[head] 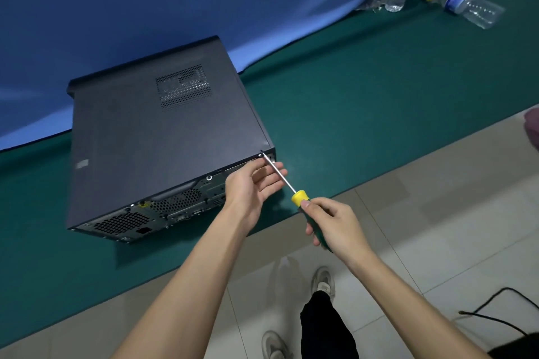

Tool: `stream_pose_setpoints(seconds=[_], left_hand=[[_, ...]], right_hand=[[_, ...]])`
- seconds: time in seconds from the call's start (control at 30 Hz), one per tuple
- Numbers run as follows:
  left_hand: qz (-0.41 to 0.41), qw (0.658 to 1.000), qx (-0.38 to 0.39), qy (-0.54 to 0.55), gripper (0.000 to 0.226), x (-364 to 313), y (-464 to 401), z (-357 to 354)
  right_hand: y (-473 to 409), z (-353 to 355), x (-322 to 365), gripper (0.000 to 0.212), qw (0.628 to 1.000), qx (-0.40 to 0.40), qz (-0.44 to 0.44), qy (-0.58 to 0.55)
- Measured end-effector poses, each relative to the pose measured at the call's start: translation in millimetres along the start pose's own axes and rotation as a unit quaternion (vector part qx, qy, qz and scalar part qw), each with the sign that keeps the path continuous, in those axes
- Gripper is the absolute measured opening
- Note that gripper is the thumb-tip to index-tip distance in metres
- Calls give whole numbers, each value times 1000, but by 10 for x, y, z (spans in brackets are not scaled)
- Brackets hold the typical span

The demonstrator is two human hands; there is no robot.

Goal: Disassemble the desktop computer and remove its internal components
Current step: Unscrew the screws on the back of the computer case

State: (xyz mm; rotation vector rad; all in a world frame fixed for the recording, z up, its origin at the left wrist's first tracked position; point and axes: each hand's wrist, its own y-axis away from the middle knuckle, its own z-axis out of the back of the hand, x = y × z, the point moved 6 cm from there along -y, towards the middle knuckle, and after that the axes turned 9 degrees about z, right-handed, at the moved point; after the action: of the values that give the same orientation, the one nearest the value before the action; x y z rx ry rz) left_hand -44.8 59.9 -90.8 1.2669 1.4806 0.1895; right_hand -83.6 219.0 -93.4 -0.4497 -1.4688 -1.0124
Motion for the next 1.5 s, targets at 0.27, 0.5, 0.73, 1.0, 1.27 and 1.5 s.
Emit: stream_pose_setpoints(seconds=[0.27,0.5,0.73,1.0,1.27,1.5], left_hand=[[-40,997,-25,-63,10,20,2,2],[-52,995,-41,-76,8,6,29,-12],[-57,993,-60,-90,7,-15,43,-23],[-53,991,-89,-90,7,-35,26,-13],[-53,989,-100,-93,8,-55,13,11],[-64,981,-107,-148,15,-32,59,-39]], right_hand=[[63,-2,-83,23,1000,4,-15,-20],[81,-7,-81,23,999,4,-26,-22],[108,-38,-82,24,997,7,-50,-55],[173,-168,-107,35,976,53,-155,-147],[305,-423,-82,40,890,125,-276,-341],[223,-209,-9,49,990,-57,-105,77]])
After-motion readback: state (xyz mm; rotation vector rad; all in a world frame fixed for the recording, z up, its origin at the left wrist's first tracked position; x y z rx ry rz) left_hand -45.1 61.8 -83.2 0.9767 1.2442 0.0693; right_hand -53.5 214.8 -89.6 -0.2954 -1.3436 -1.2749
